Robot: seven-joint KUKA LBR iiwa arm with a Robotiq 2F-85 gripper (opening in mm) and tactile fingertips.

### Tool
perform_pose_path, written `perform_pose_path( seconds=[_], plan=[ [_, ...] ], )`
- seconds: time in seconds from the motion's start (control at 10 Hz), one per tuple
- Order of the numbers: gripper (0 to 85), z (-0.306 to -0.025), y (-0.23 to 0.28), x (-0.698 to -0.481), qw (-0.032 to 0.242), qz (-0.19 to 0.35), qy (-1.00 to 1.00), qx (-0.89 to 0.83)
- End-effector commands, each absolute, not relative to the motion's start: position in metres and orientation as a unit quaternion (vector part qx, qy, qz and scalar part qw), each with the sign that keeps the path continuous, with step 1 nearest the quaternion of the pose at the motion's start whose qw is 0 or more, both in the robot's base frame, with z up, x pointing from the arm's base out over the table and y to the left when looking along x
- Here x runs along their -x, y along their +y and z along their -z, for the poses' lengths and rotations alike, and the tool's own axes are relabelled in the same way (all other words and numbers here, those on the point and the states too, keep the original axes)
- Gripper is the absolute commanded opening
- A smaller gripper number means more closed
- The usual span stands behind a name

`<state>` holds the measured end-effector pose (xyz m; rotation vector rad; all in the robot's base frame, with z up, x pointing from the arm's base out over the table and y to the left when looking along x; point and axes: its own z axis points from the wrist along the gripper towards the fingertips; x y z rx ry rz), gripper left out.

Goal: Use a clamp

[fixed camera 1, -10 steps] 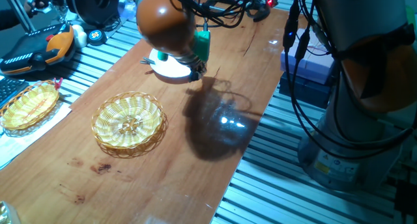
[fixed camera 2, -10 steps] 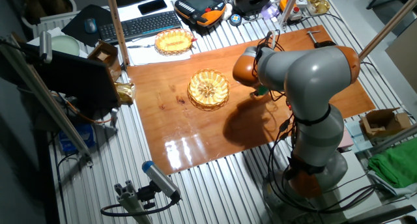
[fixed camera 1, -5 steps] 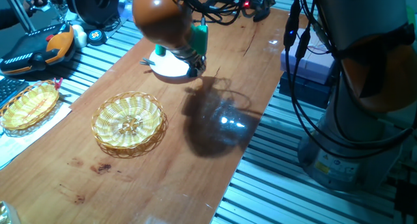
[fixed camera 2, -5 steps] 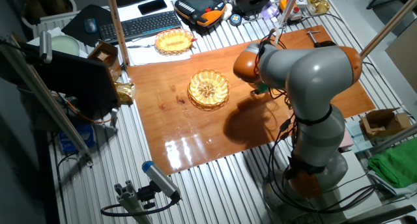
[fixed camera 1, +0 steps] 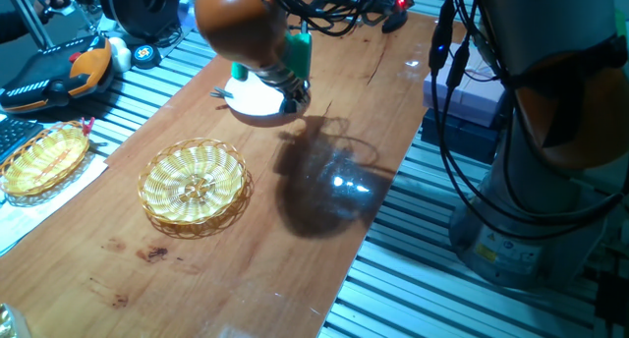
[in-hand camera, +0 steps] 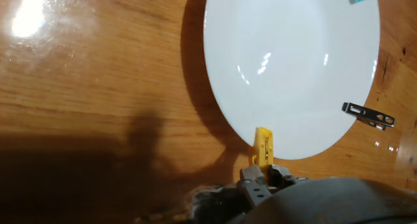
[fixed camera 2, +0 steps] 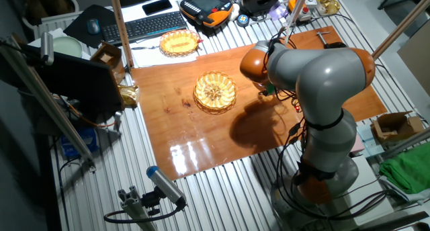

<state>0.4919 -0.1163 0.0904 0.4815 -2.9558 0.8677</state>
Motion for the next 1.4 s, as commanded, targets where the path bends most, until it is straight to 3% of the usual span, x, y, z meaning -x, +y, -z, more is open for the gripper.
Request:
perform_pose_path(
  seconds=[0.0,0.5,0.9,1.3],
  plan=[
    [13.0,-0.0905,-0.1163,-0.4919,0.012,-0.278,-0.948,-0.154],
    [13.7,-0.0914,-0.1155,-0.4919,0.015,-0.27,-0.95,-0.154],
    [36.0,-0.0922,-0.1134,-0.4927,0.012,-0.255,-0.955,-0.148],
    [37.3,-0.0924,-0.1093,-0.4943,0.014,-0.254,-0.956,-0.146]
  ],
)
